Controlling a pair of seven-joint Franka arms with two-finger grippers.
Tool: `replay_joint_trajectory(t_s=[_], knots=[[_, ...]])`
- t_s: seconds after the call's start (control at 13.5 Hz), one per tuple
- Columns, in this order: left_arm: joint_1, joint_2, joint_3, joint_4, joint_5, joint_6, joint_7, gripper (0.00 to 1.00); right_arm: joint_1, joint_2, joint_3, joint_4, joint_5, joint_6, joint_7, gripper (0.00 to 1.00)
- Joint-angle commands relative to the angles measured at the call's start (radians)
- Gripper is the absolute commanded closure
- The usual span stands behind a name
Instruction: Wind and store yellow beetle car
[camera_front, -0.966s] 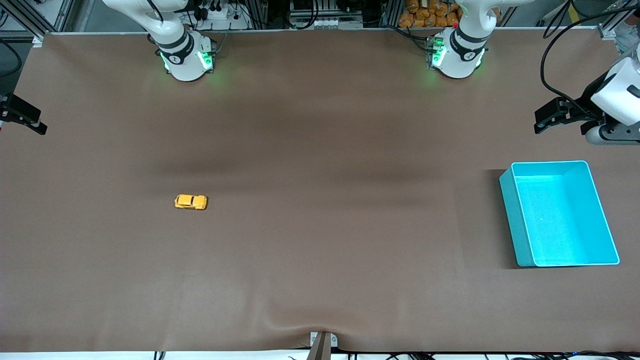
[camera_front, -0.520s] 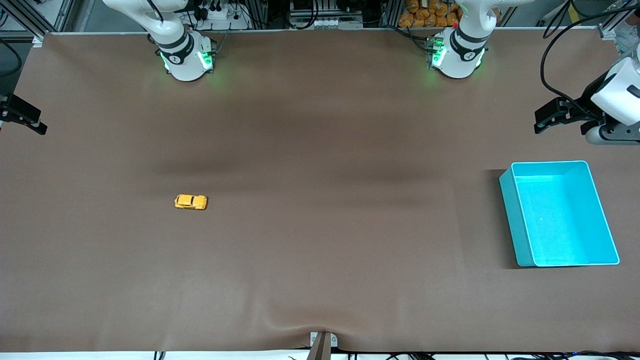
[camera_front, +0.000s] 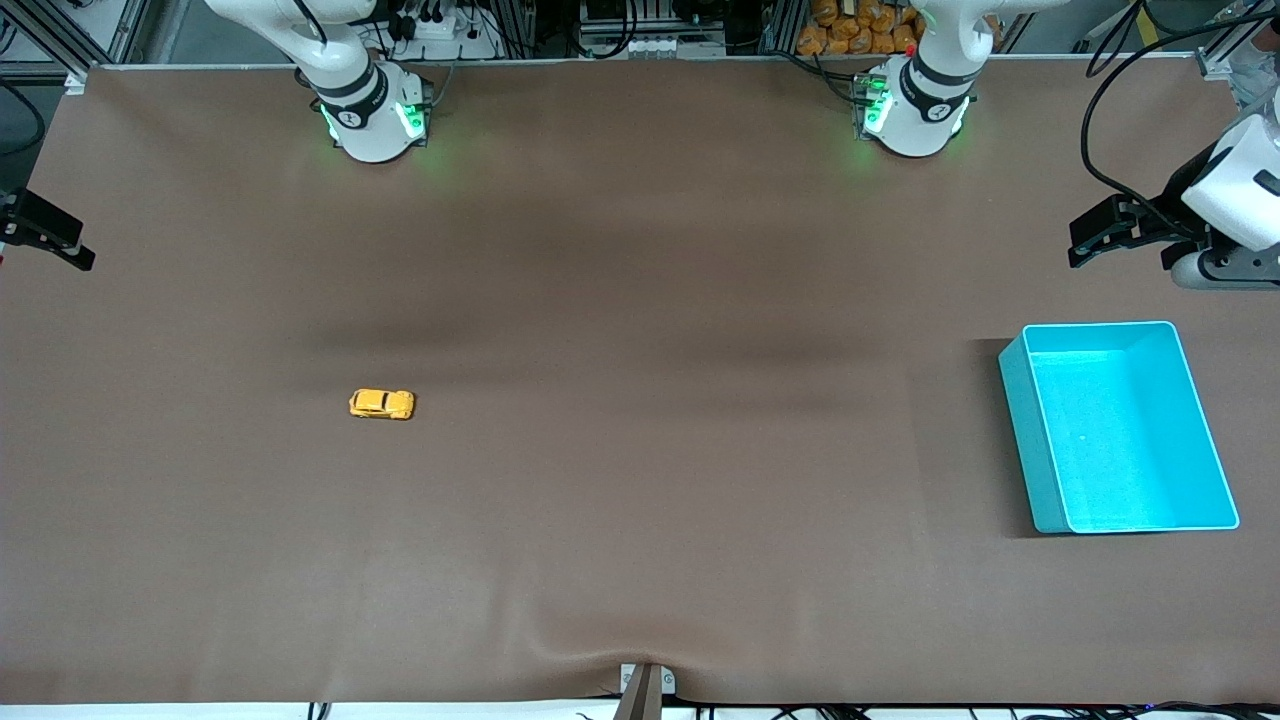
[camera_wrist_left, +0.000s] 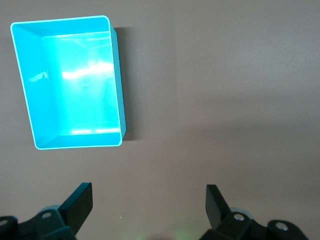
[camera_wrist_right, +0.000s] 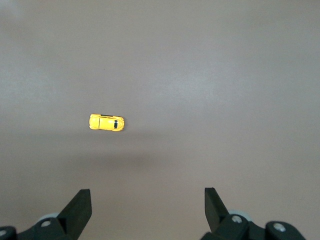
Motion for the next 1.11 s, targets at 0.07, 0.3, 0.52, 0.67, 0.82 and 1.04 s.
replay_joint_trajectory(t_s=[0.07,0.3,0.52,0.67,0.82,1.04], knots=[[0.005,-0.001,-0.004,0.006,0.003,0.002,-0.015,0.00,0.024,0.007,0.011,0.014,-0.008,-0.019,-0.003,0.00],[0.005,-0.001,-0.004,0.006,0.001,0.002,-0.015,0.00,0.050,0.005,0.013,0.015,-0.008,-0.039,0.001,0.00],[0.005,-0.001,-0.004,0.006,0.001,0.002,-0.013,0.00,0.050,0.001,0.013,0.017,-0.008,-0.040,-0.006,0.00],[0.005,-0.001,-0.004,0.006,0.001,0.002,-0.013,0.00,0.048,-0.003,0.013,0.028,-0.006,-0.065,-0.009,0.00],[0.005,-0.001,-0.004,0.006,0.003,0.002,-0.013,0.00,0.048,0.004,0.013,0.031,-0.006,-0.070,-0.019,0.00],[0.005,0.000,-0.003,0.006,0.003,0.002,-0.013,0.00,0.048,0.005,0.013,0.034,-0.006,-0.070,-0.023,0.00]])
